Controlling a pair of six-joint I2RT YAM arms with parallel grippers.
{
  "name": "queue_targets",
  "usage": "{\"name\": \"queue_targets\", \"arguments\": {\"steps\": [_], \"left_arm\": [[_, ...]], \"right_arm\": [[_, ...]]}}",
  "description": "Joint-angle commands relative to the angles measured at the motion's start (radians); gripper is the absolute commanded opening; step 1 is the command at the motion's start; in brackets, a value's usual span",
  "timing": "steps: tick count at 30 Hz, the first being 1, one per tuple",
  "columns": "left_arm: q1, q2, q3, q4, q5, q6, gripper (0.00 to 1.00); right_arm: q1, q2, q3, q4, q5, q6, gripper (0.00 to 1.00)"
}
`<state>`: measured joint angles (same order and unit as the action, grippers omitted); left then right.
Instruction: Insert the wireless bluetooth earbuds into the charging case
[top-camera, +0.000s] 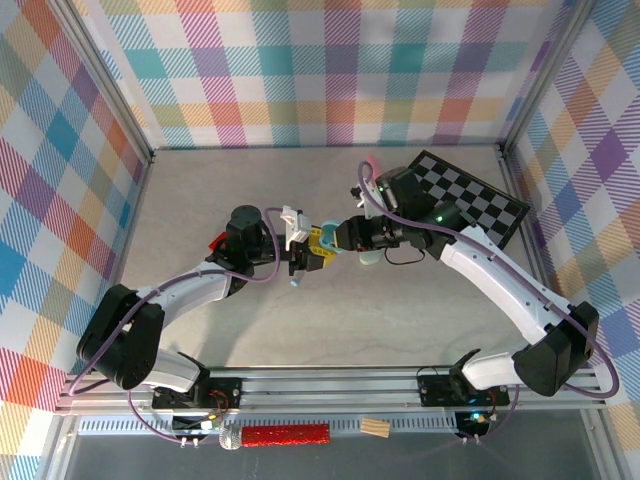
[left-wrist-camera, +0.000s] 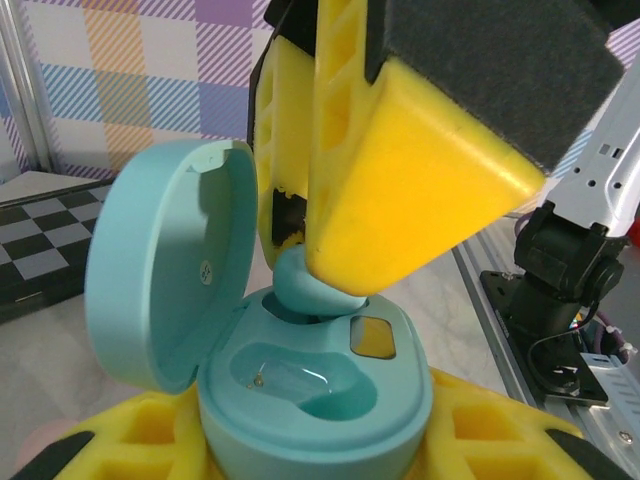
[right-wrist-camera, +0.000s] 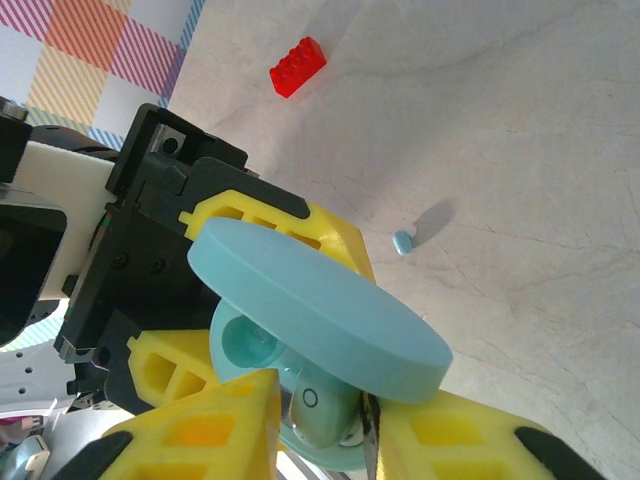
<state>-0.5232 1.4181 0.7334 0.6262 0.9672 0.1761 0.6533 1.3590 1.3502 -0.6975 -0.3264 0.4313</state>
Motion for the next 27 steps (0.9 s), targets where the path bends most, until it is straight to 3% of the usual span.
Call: {"name": "queue_targets", "arguments": {"steps": [1,6,11,16,22,27], "left_arm": [[-0.011,-0.024,0.043,0.04,0.022,0.006,0.35],[0.01,-0.009,0.06,0.018,0.018,-0.004,0.35],[0.054,0.017,0.052,0.101,0.003,-0.054,0.35],[0.136,0.047,0.045,0.193,-0.028,-0.122,0.35],[0.265,0.097,0.052,0.329,-0.045,-0.236,0.35],[0.347,0.107,0.062,0.345,-0.145,-0.273,0.34]], "right_arm": [[-0.009,-0.013,-0.014,0.002,0.012,-0.007,0.34],[-0.024,-0.071,-0.013,-0.015,0.027,-0.053,0.41],[-0.031,-0.157,-0.059,0.024,0.036,-0.077,0.56],[-0.03,-0.212,-0.182,0.144,0.043,-0.019,0.6],[-0.011,-0.105,-0.281,0.254,0.015,0.05,0.61],[0.098,0.052,-0.262,0.294,0.12,0.01,0.61]]}}
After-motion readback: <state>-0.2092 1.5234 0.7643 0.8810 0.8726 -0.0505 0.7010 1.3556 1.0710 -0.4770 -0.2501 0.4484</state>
